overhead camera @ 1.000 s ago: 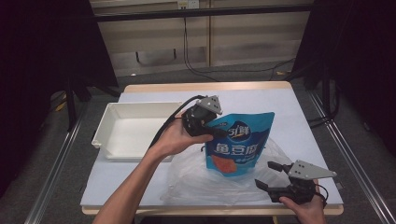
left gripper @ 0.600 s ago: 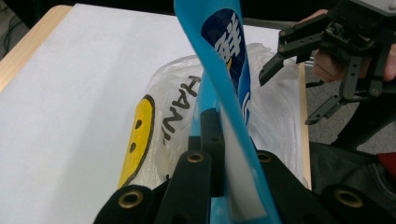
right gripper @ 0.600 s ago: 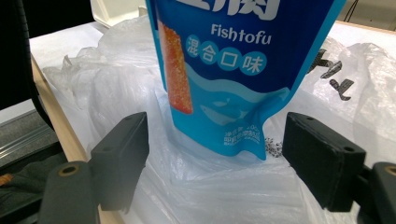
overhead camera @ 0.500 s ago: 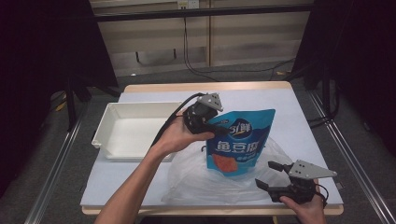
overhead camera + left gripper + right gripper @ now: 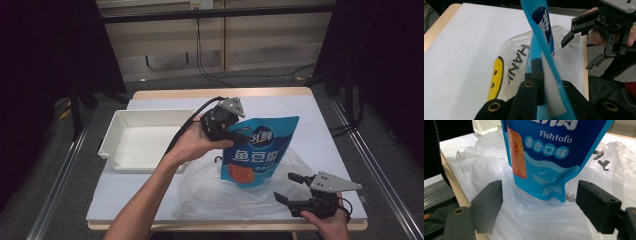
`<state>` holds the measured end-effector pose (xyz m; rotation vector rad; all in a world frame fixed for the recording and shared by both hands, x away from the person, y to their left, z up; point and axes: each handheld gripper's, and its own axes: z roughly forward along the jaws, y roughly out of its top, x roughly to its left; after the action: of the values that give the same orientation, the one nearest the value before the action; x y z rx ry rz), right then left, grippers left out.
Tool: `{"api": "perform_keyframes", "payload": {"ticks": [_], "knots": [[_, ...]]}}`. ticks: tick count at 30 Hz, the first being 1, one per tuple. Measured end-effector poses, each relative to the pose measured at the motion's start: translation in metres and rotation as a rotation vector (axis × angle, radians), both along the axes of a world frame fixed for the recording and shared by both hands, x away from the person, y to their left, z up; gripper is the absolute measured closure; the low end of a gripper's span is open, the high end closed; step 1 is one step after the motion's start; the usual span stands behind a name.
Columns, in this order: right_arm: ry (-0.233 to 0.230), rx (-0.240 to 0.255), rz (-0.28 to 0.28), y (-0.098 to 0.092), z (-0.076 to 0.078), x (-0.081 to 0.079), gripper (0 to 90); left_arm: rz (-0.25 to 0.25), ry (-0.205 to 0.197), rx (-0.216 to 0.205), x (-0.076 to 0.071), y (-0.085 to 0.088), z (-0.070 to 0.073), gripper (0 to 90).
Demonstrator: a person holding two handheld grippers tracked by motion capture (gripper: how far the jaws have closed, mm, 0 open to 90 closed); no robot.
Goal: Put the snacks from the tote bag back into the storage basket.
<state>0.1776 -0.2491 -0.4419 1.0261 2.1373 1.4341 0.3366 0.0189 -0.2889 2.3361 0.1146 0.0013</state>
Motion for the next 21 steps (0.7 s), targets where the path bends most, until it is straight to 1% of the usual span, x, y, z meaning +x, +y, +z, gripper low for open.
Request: {"api": "perform_keyframes", "payload": {"ticks": [1,2,3,4,6,7,8,9,10,12,13,15,16,20,21], "knots": [[-0.002,0.000,0.001,0.000,0.000,0.000,21.4,-0.001,0.000,0.009,0.001,0.001,0.002,90.0],[-0.002,0.002,0.000,0.000,0.000,0.000,21.3,0.004,0.000,-0.003,0.000,0.001,0.002,90.0],[-0.004,0.003,0.001,0.000,0.000,0.000,21.2,0.003,0.005,-0.004,0.000,0.001,0.003,90.0],[-0.004,0.004,0.002,0.000,0.000,0.000,21.0,0.006,0.001,-0.005,0.000,0.001,0.004,90.0],[-0.006,0.004,0.003,0.000,0.000,0.000,20.3,-0.007,-0.006,0.000,-0.001,0.000,0.007,90.0],[-0.005,0.005,0.004,0.001,0.000,0.000,20.2,-0.004,-0.003,-0.010,-0.003,0.000,0.007,90.0],[-0.007,0.000,0.002,0.000,0.000,0.000,20.0,-0.016,-0.002,-0.002,-0.003,0.000,0.008,90.0],[-0.009,0.002,0.001,0.000,0.001,0.000,19.7,-0.011,-0.011,-0.007,-0.004,-0.001,0.010,90.0],[-0.009,0.005,-0.001,0.000,0.001,-0.001,19.1,-0.013,-0.005,-0.011,-0.004,-0.001,0.011,90.0],[-0.013,0.001,-0.003,0.000,0.001,0.000,17.6,-0.010,-0.013,-0.017,-0.005,-0.001,0.015,90.0],[-0.010,0.007,-0.003,0.000,0.001,-0.001,17.1,-0.019,-0.013,-0.011,-0.005,0.000,0.018,90.0],[-0.021,0.004,-0.005,-0.001,0.001,-0.001,16.1,-0.011,-0.016,-0.032,-0.007,0.001,0.021,90.0],[-0.025,0.007,-0.007,-0.001,0.002,-0.001,15.7,-0.019,-0.016,-0.029,-0.008,0.001,0.023,90.0],[-0.030,0.009,-0.013,-0.001,0.002,-0.001,10.7,-0.016,-0.028,-0.023,-0.010,0.004,0.030,90.0],[-0.031,0.009,-0.017,0.000,0.002,-0.002,10.0,-0.019,-0.020,-0.024,-0.010,0.006,0.032,90.0]]}}
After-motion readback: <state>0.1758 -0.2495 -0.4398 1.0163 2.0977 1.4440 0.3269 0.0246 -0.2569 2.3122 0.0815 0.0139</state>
